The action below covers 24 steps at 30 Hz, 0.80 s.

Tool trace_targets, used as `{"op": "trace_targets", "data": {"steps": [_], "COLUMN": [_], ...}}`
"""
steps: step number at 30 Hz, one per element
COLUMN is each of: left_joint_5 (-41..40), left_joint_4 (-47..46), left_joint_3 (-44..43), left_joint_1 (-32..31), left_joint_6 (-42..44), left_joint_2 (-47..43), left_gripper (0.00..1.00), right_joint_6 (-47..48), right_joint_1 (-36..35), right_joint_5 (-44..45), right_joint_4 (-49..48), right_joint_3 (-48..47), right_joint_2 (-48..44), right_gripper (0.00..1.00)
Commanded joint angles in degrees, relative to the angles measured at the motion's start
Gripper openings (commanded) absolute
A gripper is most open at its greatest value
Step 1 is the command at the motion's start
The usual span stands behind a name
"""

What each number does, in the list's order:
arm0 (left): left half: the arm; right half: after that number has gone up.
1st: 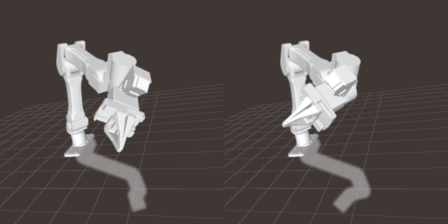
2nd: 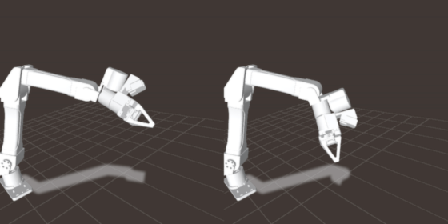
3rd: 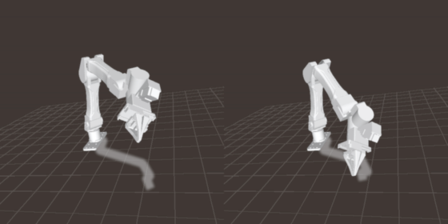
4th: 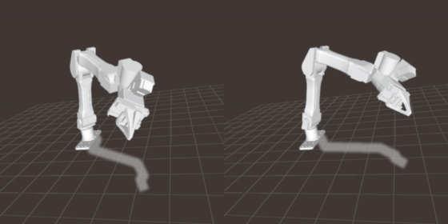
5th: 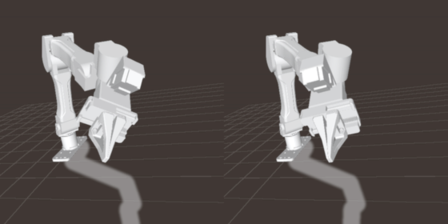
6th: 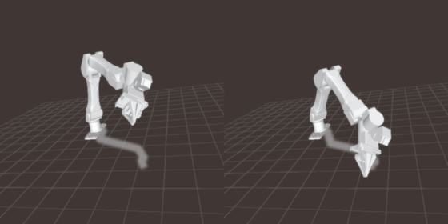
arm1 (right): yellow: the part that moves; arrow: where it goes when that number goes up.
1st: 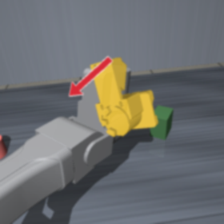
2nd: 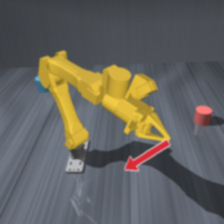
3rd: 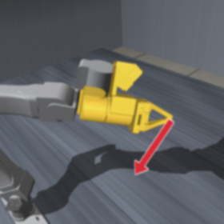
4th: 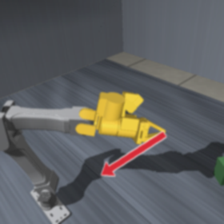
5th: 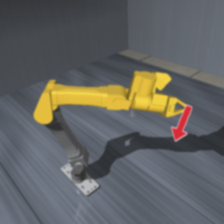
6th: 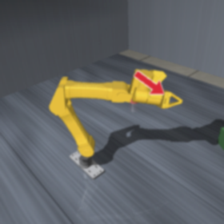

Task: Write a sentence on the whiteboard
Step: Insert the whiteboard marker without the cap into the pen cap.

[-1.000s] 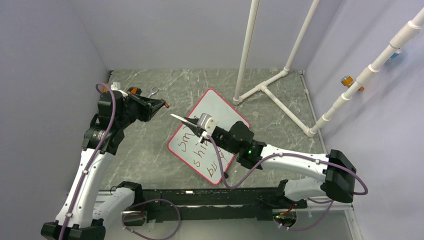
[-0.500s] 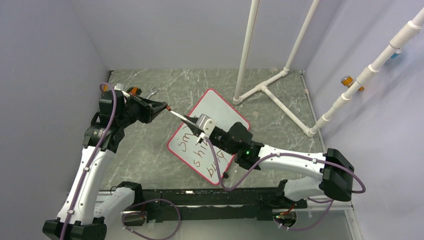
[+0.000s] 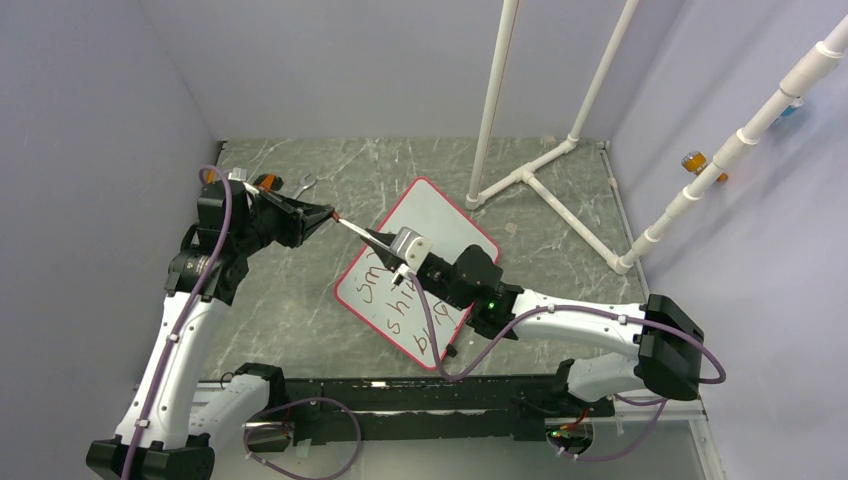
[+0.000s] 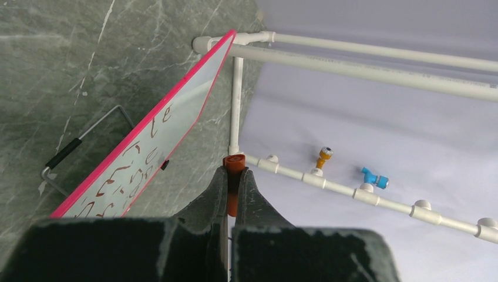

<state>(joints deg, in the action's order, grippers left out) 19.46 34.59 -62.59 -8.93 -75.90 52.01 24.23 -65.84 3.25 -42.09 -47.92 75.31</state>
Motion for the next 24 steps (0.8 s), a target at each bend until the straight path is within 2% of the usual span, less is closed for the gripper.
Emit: {"op": "trace_targets", "data": {"steps": [1,24], "left_joint_5": [1.79,1.96], "left_joint_4": [-0.92,-2.72], "left_joint_3": [-0.78,0.99], "left_joint_1": [-0.03,0.89], "left_joint_6": [-2.09,-3.98], "left_joint_2": [-0.63,-0.07], "left_gripper": [0.0,0.0], "right_joint_6": [-1.06,-1.72], "right_joint_1": [-0.24,-1.41], "right_joint_5": [0.89,2.79], "right_joint_4": [-2.41,-3.61], "right_joint_3": [-2.31,-0.27], "right_joint_2": [0.77,-1.23], "right_gripper": [0.0,0.0]}}
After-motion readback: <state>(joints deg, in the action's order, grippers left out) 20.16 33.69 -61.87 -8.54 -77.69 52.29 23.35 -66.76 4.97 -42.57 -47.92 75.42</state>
